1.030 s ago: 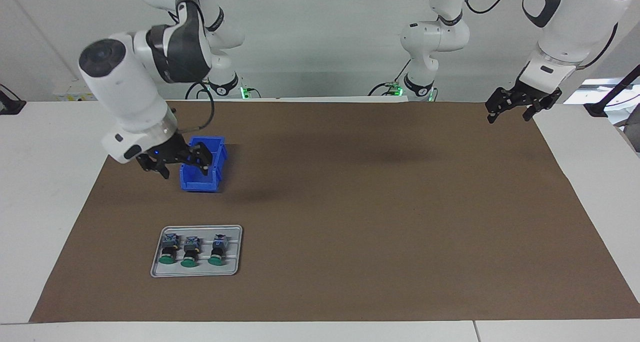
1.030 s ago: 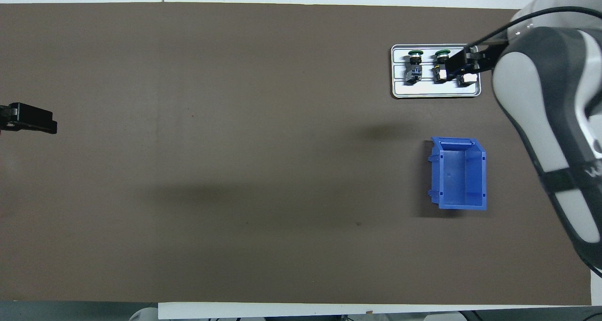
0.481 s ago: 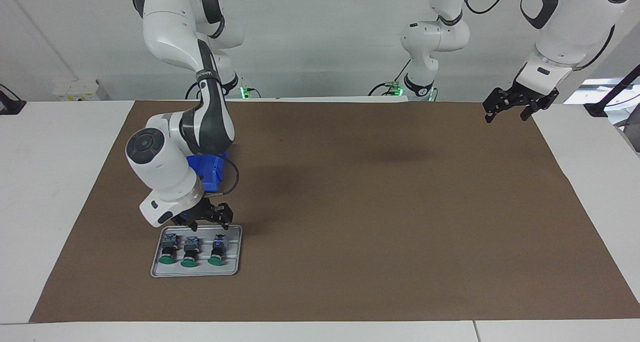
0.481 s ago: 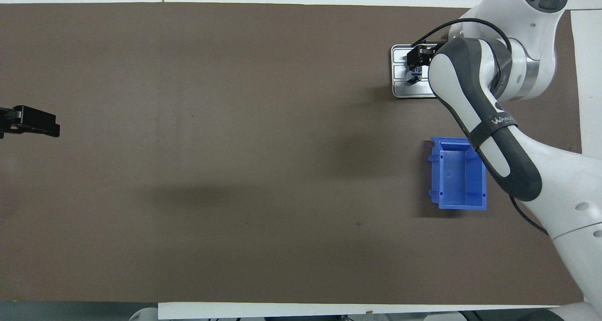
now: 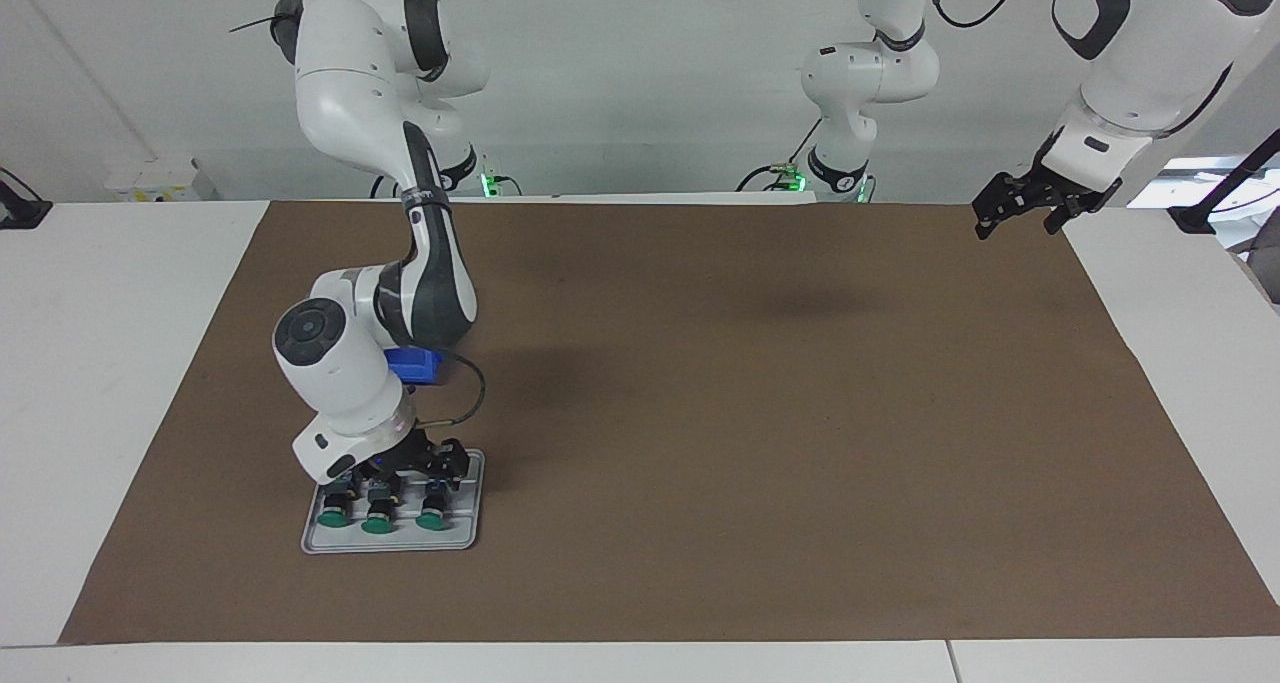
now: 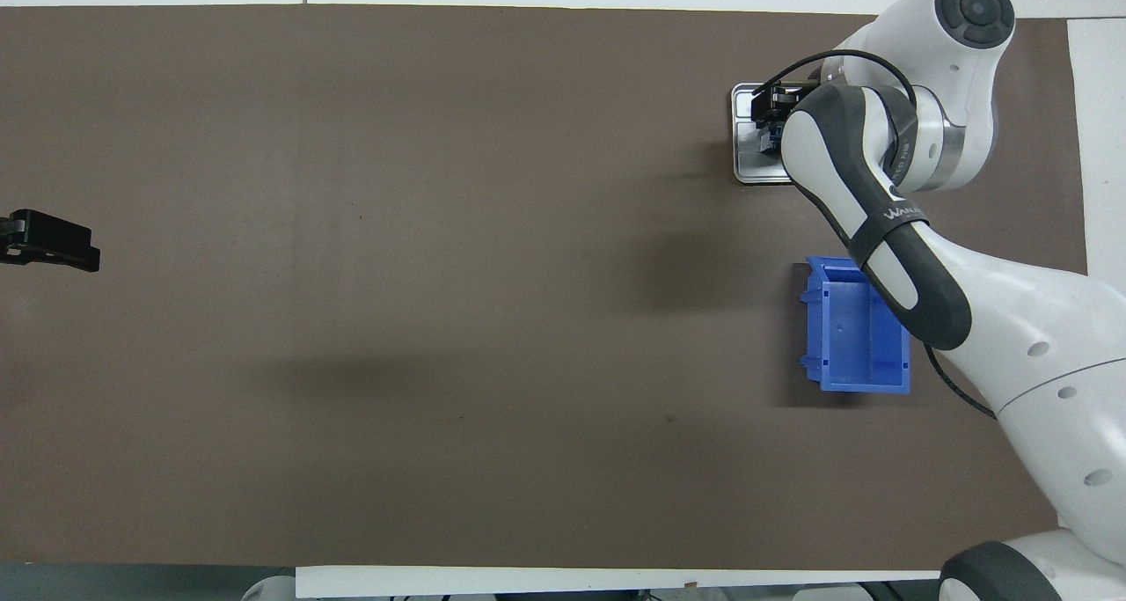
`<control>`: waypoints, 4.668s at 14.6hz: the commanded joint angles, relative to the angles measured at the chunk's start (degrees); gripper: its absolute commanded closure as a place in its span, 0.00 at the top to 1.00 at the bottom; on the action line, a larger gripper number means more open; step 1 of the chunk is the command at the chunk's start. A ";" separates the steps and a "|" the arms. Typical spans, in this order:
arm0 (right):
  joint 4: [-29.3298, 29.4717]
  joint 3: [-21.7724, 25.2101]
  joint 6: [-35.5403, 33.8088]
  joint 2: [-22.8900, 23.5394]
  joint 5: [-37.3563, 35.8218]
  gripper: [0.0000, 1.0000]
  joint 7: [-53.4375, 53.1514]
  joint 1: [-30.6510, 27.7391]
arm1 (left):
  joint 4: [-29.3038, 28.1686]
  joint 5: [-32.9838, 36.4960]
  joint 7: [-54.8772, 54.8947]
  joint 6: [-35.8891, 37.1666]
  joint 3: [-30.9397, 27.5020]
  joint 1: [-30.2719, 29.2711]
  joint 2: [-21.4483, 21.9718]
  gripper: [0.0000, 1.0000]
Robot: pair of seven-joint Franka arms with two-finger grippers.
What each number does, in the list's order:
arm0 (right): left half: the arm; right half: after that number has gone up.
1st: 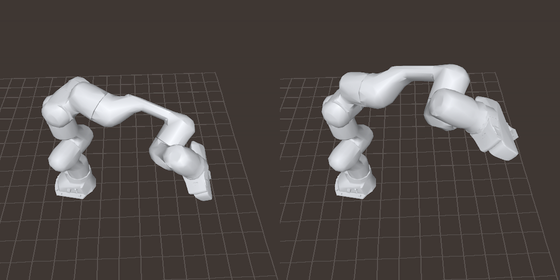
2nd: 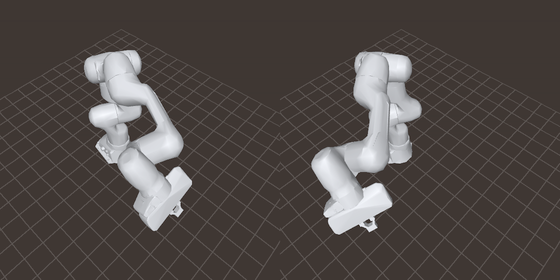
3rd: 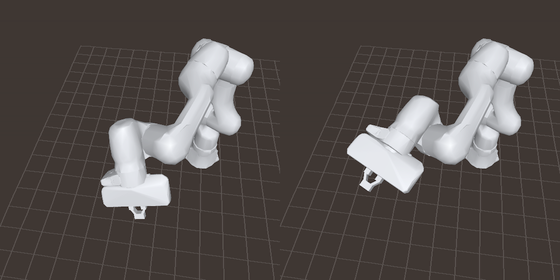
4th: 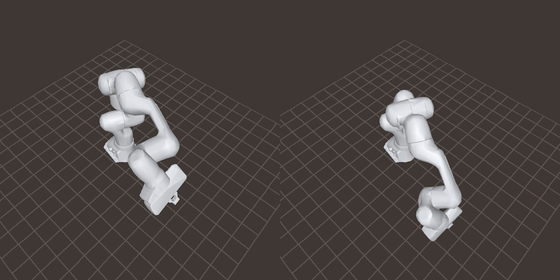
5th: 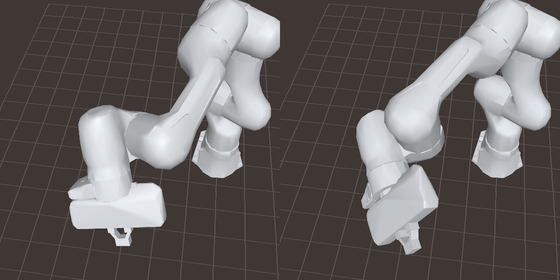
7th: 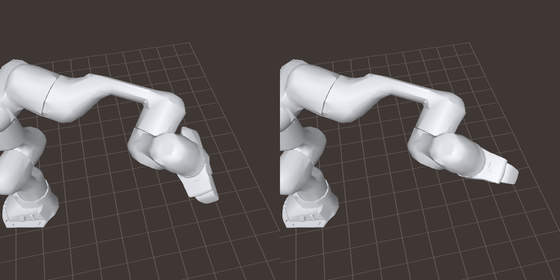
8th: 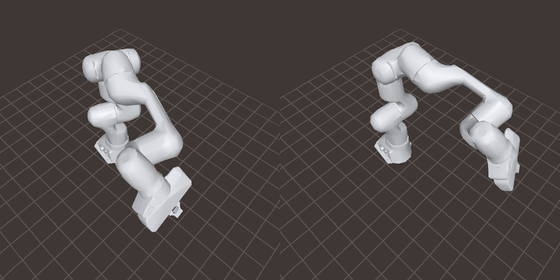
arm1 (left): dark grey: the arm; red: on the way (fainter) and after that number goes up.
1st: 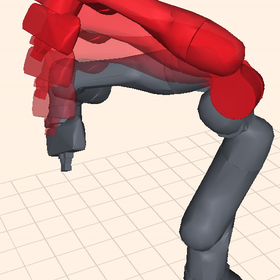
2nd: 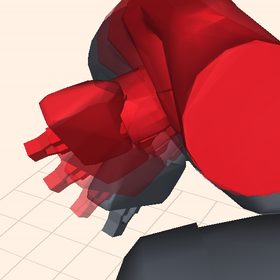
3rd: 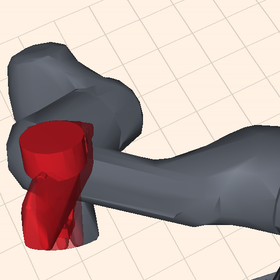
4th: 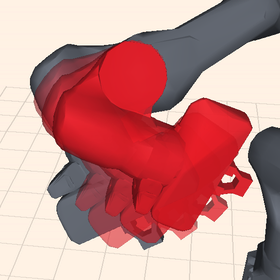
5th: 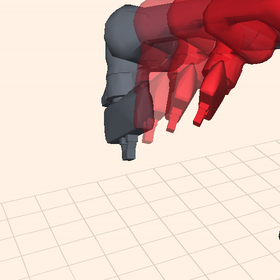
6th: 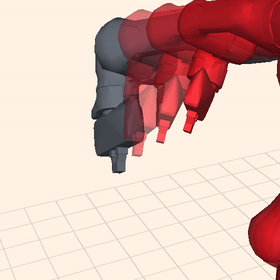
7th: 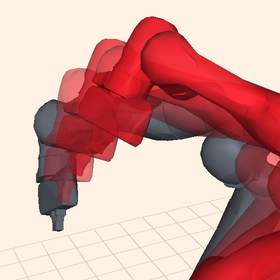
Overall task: Place and press button with both arms
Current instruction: 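Lift the green button out of the tray with the right gripper, then carry the green button to the table center and set it down, then withdraw the right gripper while the left gripper reaches toward the button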
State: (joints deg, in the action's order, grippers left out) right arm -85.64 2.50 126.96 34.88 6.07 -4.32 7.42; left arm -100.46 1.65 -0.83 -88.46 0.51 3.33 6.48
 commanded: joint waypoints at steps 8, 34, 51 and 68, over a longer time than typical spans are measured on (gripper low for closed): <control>-0.84 -0.31 2.50 1.42 0.96 0.79 -0.16 0.22 | -1.23 1.08 -1.72 2.07 0.28 0.19 1.61 1.00; -1.72 -0.74 -22.46 -11.59 2.37 0.06 -82.54 26.93 | -1.31 1.08 -1.72 2.24 0.11 -0.25 1.69 1.00; -8.49 -0.66 -4.53 -4.38 1.40 0.24 -126.10 35.91 | -1.49 1.08 -1.55 1.63 -0.07 -0.43 1.69 1.00; -3.66 -0.48 -28.59 -17.99 1.49 0.98 -81.08 18.00 | -3.15 1.08 -19.08 -0.91 0.54 1.93 1.69 1.00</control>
State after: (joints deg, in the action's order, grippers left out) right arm -87.65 2.84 101.30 20.33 7.44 -95.49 29.11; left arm -100.82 1.65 -12.54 -87.08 0.61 3.44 6.79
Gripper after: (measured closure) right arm 0.022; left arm 0.000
